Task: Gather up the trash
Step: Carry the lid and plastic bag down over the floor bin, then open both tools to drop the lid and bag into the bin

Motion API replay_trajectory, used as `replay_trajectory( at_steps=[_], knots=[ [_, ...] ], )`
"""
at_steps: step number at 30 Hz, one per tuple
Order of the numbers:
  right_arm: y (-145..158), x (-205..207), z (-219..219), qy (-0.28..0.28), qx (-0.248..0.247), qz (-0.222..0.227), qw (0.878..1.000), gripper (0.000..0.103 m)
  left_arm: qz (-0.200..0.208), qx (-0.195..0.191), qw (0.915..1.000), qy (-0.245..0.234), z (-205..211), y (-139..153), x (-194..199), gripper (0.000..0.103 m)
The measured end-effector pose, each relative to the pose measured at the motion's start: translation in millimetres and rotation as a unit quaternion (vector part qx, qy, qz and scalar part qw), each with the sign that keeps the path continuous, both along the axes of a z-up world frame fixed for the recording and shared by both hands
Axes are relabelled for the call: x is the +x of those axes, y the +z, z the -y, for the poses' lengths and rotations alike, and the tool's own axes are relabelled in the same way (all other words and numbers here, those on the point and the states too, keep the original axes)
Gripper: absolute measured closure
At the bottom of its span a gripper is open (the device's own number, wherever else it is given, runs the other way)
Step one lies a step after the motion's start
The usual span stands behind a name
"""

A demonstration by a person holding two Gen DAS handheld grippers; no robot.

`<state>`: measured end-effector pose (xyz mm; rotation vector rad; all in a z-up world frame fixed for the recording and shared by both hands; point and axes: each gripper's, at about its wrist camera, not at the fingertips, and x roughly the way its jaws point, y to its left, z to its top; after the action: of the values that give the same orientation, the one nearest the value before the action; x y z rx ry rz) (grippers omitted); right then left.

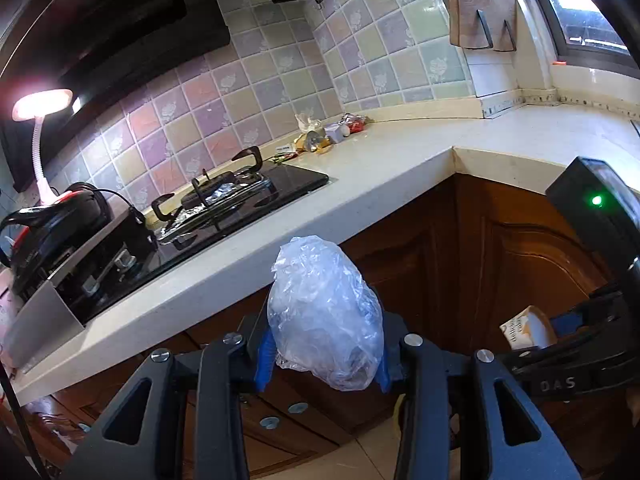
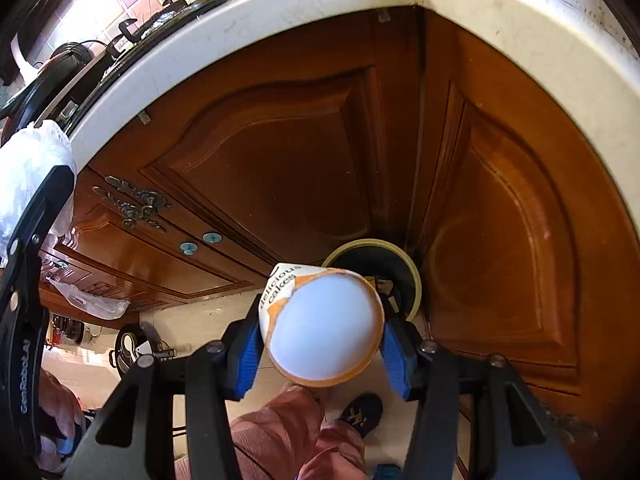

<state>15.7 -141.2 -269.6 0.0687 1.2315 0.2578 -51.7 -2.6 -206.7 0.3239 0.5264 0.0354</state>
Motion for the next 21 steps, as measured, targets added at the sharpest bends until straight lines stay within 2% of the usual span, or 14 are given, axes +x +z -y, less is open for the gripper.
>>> replay_trajectory(
  at_steps=[4, 8, 13, 17, 21],
  knots=[
    [-14.1, 3.4, -1.5, -0.01, -0.001, -0.004, 1.0, 0.051, -0.035, -0.015, 0.9991, -0.02, -0.7, -17.5, 8.6, 0.066],
    [-30.8, 7.4, 3.4, -0.032, -0.005, -0.007, 0.999, 0.051, -0.101, -0.052, 0.9928, -0.036, -7.0, -46.0, 27.0, 0.066],
    [-65.8, 13.6, 6.8, -0.053, -0.021, -0.019, 0.998, 0.051, -0.177, -0.088, 0.9786, -0.056, -13.2, -89.2, 55.9, 0.066],
    [-101.4, 20.8, 11.0, -0.068, -0.027, -0.035, 0.997, 0.051, -0.239, -0.118, 0.9612, -0.071, -11.4, -133.3, 81.7, 0.066],
    [-137.0, 31.2, 18.4, -0.088, -0.032, -0.051, 0.994, 0.051, -0.279, -0.121, 0.9485, -0.088, -2.2, -176.0, 104.6, 0.066]
  ],
)
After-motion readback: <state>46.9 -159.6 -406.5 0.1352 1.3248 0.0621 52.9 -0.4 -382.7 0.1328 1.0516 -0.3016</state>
